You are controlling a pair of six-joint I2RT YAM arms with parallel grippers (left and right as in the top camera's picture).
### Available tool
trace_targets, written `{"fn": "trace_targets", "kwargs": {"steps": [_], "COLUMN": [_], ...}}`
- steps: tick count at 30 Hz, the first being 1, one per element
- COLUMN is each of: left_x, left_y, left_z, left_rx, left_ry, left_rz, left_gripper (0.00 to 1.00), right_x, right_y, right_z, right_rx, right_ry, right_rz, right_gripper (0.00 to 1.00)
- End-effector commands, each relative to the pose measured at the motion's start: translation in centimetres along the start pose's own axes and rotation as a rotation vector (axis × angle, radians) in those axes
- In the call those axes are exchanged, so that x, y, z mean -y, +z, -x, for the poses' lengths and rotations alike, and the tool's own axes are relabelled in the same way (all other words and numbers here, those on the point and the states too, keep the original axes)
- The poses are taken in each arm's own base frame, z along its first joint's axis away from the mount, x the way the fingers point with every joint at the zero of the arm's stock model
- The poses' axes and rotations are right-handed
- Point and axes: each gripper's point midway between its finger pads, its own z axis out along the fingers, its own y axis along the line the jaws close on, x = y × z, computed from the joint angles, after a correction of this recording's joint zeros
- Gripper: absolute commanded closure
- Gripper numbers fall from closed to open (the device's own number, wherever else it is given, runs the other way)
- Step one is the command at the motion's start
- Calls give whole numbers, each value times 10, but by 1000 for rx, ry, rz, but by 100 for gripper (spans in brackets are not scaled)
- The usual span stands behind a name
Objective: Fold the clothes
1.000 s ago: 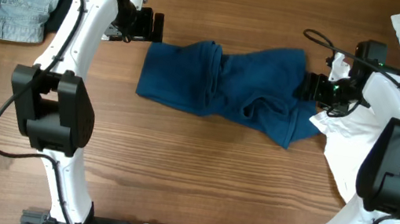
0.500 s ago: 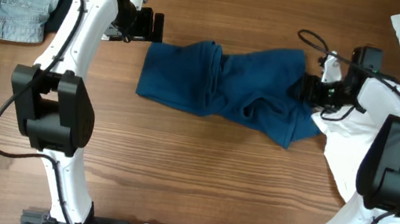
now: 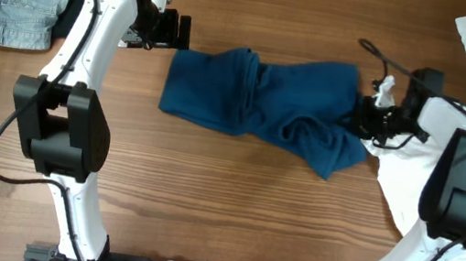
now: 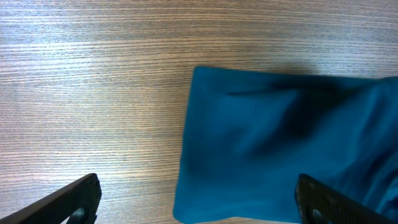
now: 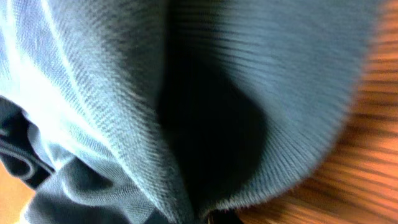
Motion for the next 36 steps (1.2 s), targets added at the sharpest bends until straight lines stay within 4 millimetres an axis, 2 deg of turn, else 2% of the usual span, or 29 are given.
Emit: {"fn": "trace_targets", "kwargs": {"steps": [1,2,3,7,10,12,14,17,20,28,33,36], "left_x": [0,0,0,0,0,0,0,-2,-9,-31,-43,-48], "left_y": [-9,-9,-9,-9,-9,-9,-9,-9,-10,-12,-14,-14], "left_z": [7,7,6,6,6,6,6,7,10,21,25,25], "left_rx": [30,30,28,27,26,27,27,29,44,84,95,96], "left_ry": [21,21,22,21,21,21,21,20,17,-20,-45,-55], "left_rz": [5,6,6,6,6,6,6,10,42,73,78,80], "left_gripper": [0,0,0,0,0,0,0,0,0,0,0,0], "right_x": [6,5,2,-12,-31,-52,-76,-111,-147,-250,-281,-287], "right_y": [-47,-57,-75,-125,-144,-154,-155,-144,-124,-52,-19,0], "right_z": [34,39,46,57,59,60,58,52,41,-6,-31,-47], "right_rx": [125,143,172,197,191,189,175,146,111,43,60,29], "right_ry": [25,25,20,-30,-62,-88,-127,-195,-260,-492,-562,-605], "right_rz": [-53,-64,-82,-156,-157,-146,-125,-107,-86,-27,-99,-121], "right_gripper": [96,96,96,96,96,96,96,96,96,96,96,96]}}
